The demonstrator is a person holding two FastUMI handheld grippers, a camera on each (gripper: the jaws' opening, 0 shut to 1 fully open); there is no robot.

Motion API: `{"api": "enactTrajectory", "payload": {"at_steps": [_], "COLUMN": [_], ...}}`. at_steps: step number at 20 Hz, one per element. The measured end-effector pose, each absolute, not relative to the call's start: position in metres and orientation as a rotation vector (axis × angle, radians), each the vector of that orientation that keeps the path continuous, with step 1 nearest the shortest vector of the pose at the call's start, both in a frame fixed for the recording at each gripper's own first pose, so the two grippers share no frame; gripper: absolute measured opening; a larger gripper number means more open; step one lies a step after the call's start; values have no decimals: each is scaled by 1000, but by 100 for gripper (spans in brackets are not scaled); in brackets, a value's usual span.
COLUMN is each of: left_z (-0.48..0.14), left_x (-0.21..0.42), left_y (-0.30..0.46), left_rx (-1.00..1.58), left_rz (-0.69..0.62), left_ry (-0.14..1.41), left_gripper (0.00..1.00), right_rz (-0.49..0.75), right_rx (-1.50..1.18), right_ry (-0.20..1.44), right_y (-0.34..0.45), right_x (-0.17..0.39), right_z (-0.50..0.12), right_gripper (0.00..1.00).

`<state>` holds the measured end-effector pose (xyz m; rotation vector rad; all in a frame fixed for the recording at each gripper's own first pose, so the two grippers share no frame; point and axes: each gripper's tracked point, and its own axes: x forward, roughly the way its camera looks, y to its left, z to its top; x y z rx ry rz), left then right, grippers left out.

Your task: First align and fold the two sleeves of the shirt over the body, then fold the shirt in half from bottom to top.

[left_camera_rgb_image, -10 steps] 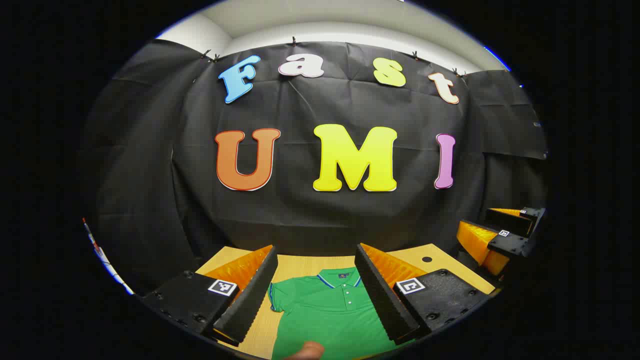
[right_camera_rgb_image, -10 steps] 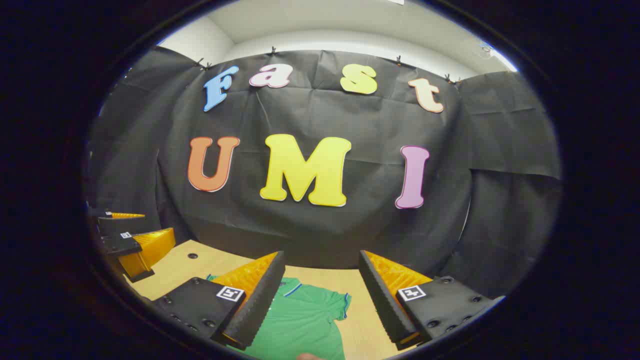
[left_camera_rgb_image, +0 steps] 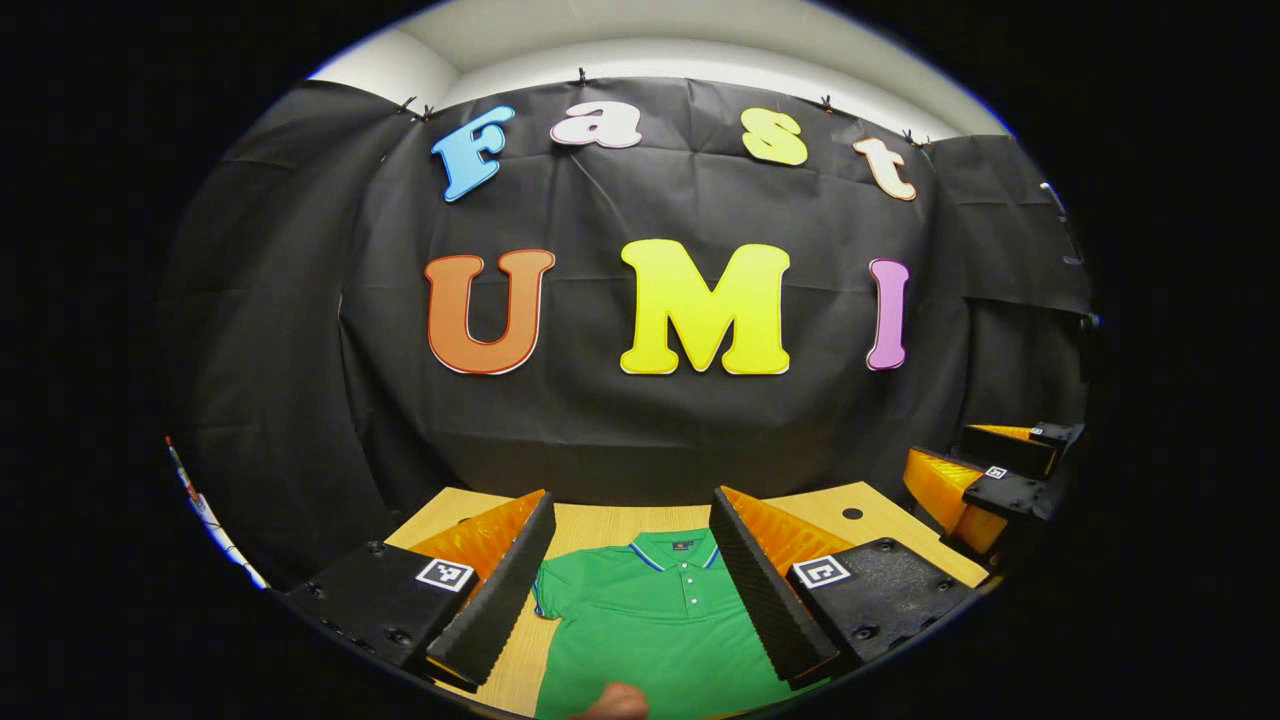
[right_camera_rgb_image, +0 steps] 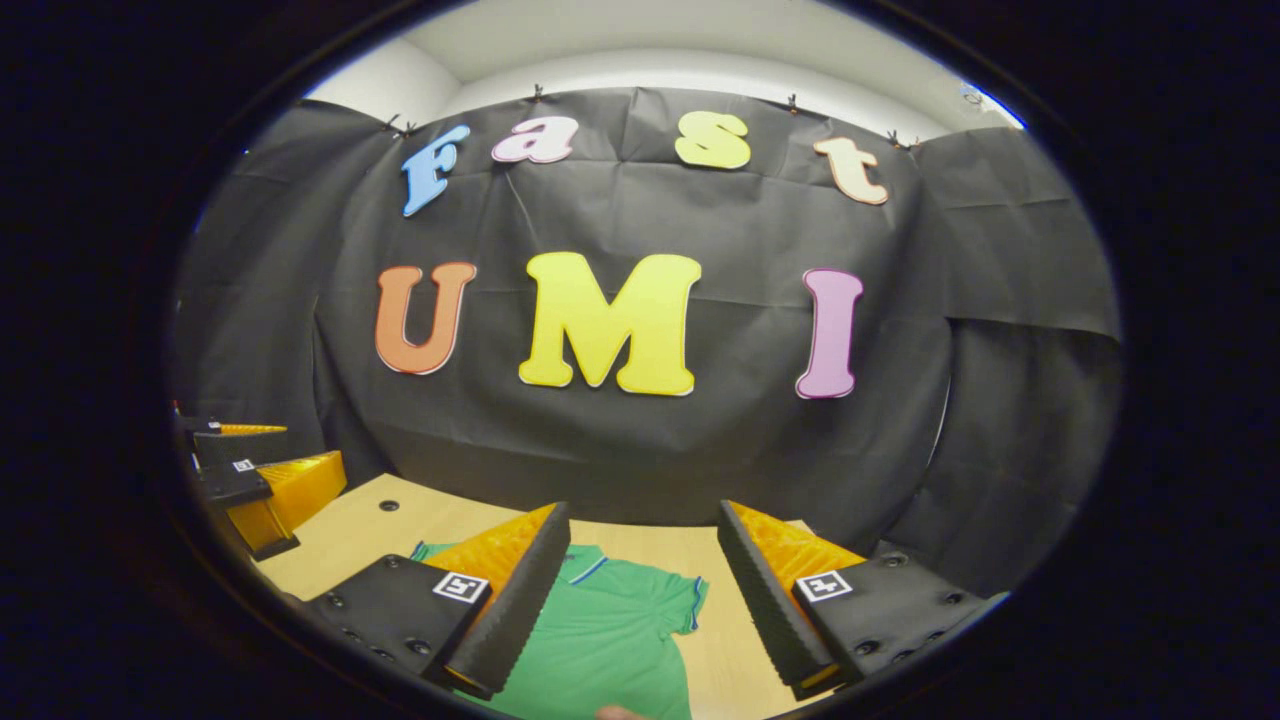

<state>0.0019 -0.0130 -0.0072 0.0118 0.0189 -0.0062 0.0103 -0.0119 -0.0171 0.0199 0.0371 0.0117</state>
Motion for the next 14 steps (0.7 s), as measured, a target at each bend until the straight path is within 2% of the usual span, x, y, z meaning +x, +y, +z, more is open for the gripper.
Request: {"api": "enactTrajectory", "payload": {"at_steps": [14], "left_z": [-18], "left_x": [3], "left_y": [-19], "left_rx": [16], "left_rz": [3], "left_ry": [42], "left_gripper": [100], "right_rz": [10], "right_rx": [-11], "right_ry": [95], "right_y": [-24], "right_x": [21], "right_z": [-51], "right_gripper": [96]}}
